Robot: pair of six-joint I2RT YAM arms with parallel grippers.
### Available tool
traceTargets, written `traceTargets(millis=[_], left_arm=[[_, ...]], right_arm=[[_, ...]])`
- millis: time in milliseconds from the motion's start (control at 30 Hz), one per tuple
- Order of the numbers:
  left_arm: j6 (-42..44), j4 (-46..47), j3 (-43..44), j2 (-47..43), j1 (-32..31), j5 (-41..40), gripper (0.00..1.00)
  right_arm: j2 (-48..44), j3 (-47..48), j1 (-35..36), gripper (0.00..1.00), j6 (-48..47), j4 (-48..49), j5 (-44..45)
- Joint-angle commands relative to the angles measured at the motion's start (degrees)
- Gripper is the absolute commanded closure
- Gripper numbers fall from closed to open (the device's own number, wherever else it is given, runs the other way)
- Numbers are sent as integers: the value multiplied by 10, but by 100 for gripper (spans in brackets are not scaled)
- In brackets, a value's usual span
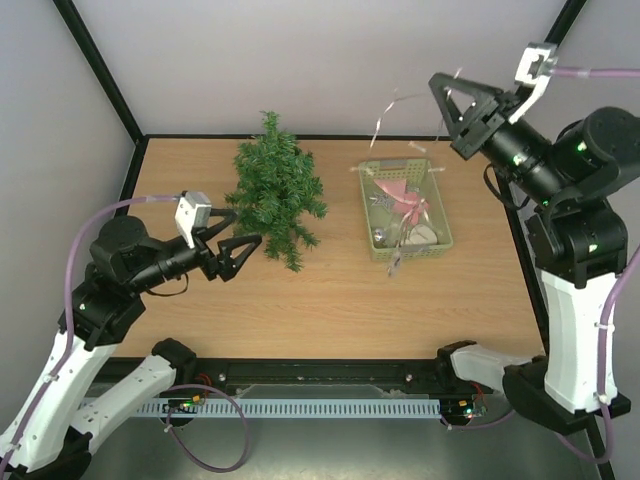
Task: Decorate the small christmas tree
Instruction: Pick up the decoration item from the storage box.
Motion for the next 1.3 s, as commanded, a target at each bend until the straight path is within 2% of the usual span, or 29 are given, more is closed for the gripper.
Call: traceTargets(millis=[0,167,267,467,600,733,900,1033,1267], left_arm=[[-33,34,-5,-11,0,78,11],[-84,72,-49,-24,0,117,11],[-97,89,-89,-34,0,107,11],[-107,109,-158,-21,0,72,12],[-124,116,-174,-3,0,54,16],[-131,161,-187,3,-3,79,17],[-127,196,-210,7,-11,100,24],[-150,246,-235,13,-24,121,25],[-158,294,-267,44,-51,88,27]], right_arm=[[-47,-130,3,98,130,147,-150],[-114,-334,20,98,172,231,-174],[-128,-421,58,98,171,250,-159],[-130,-569,144,98,191,350,-128],[-103,-578,212,98,156,354,-126],[-87,-568,249,98,130,359,-140],[-79,-578,257,98,124,376,-159],[-78,-590,257,98,133,398,-153],[-78,-614,259,98,183,468,-175]])
